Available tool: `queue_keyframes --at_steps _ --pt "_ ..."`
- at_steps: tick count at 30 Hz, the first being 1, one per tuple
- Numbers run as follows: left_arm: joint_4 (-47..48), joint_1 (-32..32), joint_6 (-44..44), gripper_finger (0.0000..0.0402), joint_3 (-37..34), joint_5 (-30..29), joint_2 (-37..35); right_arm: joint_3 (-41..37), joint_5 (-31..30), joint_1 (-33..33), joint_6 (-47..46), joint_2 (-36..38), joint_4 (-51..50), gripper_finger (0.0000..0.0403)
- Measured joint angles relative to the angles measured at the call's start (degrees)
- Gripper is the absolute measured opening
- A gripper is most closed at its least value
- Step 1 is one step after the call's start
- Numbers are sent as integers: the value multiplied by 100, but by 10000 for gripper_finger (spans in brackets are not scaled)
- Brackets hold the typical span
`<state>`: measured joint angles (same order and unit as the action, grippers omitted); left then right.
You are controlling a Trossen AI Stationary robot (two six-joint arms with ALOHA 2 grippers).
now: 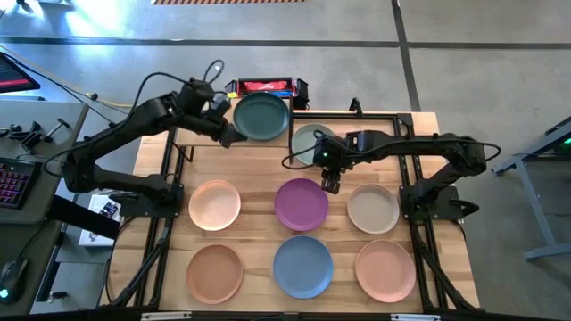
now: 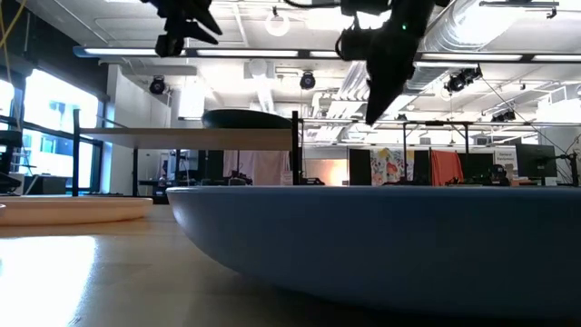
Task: Place and stack plates onto a shelf
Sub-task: Stack the violet plate on top of the dark blue plate on the shelf
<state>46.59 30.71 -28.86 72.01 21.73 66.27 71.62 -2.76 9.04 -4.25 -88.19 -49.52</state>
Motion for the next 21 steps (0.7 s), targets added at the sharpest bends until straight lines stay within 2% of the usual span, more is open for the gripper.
queue_keyframes --at_steps 7,11,21 --pt "0 -570 146 67 0 -77 158 -616 -1 -2 -796 -1 627 142" --pt "1 -839 109 67 0 -313 265 -864 2 -2 -1341 -1 906 142" --pt "-11 -1215 107 67 0 -422 530 -1510 260 -30 -2634 -3 1577 142"
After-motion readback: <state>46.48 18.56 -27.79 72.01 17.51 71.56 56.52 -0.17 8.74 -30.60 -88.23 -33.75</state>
